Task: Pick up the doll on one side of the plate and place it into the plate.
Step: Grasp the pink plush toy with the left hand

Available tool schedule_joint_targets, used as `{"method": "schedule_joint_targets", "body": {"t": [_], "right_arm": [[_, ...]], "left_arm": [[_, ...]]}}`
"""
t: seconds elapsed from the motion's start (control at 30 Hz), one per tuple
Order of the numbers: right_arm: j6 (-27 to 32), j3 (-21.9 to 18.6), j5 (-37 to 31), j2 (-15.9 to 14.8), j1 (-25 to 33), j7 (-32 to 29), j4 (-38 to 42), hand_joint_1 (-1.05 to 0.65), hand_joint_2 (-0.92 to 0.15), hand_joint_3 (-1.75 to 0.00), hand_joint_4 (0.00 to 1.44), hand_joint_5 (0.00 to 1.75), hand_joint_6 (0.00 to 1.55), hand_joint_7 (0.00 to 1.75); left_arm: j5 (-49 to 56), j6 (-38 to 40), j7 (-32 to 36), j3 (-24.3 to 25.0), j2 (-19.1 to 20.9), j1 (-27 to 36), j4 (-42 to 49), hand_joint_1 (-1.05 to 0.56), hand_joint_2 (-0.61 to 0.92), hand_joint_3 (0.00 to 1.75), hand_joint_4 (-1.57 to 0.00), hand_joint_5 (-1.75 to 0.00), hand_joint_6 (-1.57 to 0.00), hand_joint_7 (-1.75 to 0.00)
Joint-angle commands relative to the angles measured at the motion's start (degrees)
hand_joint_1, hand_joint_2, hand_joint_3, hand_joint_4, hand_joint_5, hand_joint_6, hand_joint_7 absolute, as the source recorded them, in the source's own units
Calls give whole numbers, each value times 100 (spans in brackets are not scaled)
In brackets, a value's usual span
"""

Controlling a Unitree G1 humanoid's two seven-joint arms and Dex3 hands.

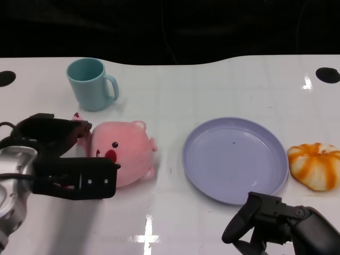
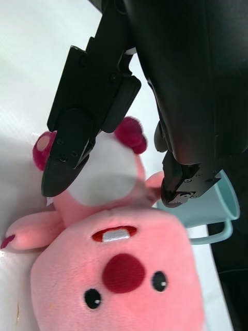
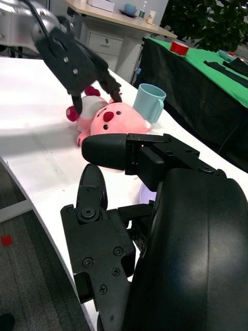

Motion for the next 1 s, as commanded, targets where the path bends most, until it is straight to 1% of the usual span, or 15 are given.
{"method": "schedule_joint_targets", "body": {"t": [0.03,0.2,0.37,0.5,0.53,0.6,0.63,0.67,0.7,0.73,0.77,0.83,0.9,0.93,1.0], "right_arm": [[38,-12,21,-25,53,-4,-111,-24,-92,-36,64,160,57,132],[53,2,-10,-47,126,-8,-194,-24,-92,-36,64,160,58,131],[101,16,-14,-46,179,-15,-277,-25,-92,-36,65,160,58,131],[148,14,-33,-63,204,-9,-339,-25,-92,-36,64,160,58,130],[186,11,-19,-55,211,-8,-364,-26,-92,-36,64,160,58,130],[223,4,1,-46,215,-6,-387,-26,-92,-36,64,160,58,130],[230,-2,7,-47,208,-3,-390,-26,-92,-36,64,160,58,130],[234,-6,8,-50,203,0,-391,-26,-92,-36,64,160,58,130],[230,-11,7,-53,192,2,-385,-26,-92,-36,64,160,58,130],[228,-16,9,-54,182,3,-374,-26,-92,-36,64,160,58,130],[224,-19,10,-54,176,4,-365,-26,-92,-36,64,160,58,130],[216,-28,14,-54,163,6,-341,-26,-92,-36,64,160,58,130],[218,-31,15,-58,157,8,-327,-26,-92,-36,64,160,58,130],[218,-30,14,-58,150,8,-316,-25,-92,-36,65,160,58,130],[206,-23,10,-55,142,4,-294,-25,-92,-36,65,159,58,130]], "left_arm": [[111,27,167,-212,-113,-341,652,-71,92,2,-6,-31,-28,0],[41,-198,544,-507,-491,-741,1952,-69,90,0,-23,-14,-34,-1],[32,-513,809,-826,-733,-1028,2929,-69,92,3,-32,-13,-41,-3],[-33,-577,1027,-946,-869,-1054,3367,-66,92,8,-40,-14,-48,-4],[-110,-584,1155,-906,-928,-1024,3491,-55,92,8,-52,-15,-59,-6],[-262,-664,1472,-831,-1021,-965,3703,-40,92,9,-72,-22,-73,-9],[-317,-739,1683,-812,-1050,-928,3783,-33,92,5,-90,-39,-93,-11],[-352,-800,1833,-812,-1066,-913,3847,-30,92,3,-90,-65,-104,-10],[-375,-911,2103,-807,-1050,-855,3849,-29,92,2,-88,-83,-110,-8],[-397,-1009,2383,-789,-1025,-801,3829,-27,92,13,-81,-137,-101,-62],[-416,-1083,2586,-780,-1008,-769,3826,-26,92,19,-77,-155,-82,-110],[-523,-1206,2910,-691,-996,-714,3806,-23,92,30,-79,-171,-66,-158],[-689,-1354,3182,-551,-993,-675,3785,-21,92,37,-82,-174,-63,-170],[-802,-1417,3314,-446,-999,-657,3760,-20,82,57,-85,-174,-64,-173],[-1087,-1580,3541,-187,-1007,-581,3624,-20,68,86,-89,-175,-66,-174]]}}
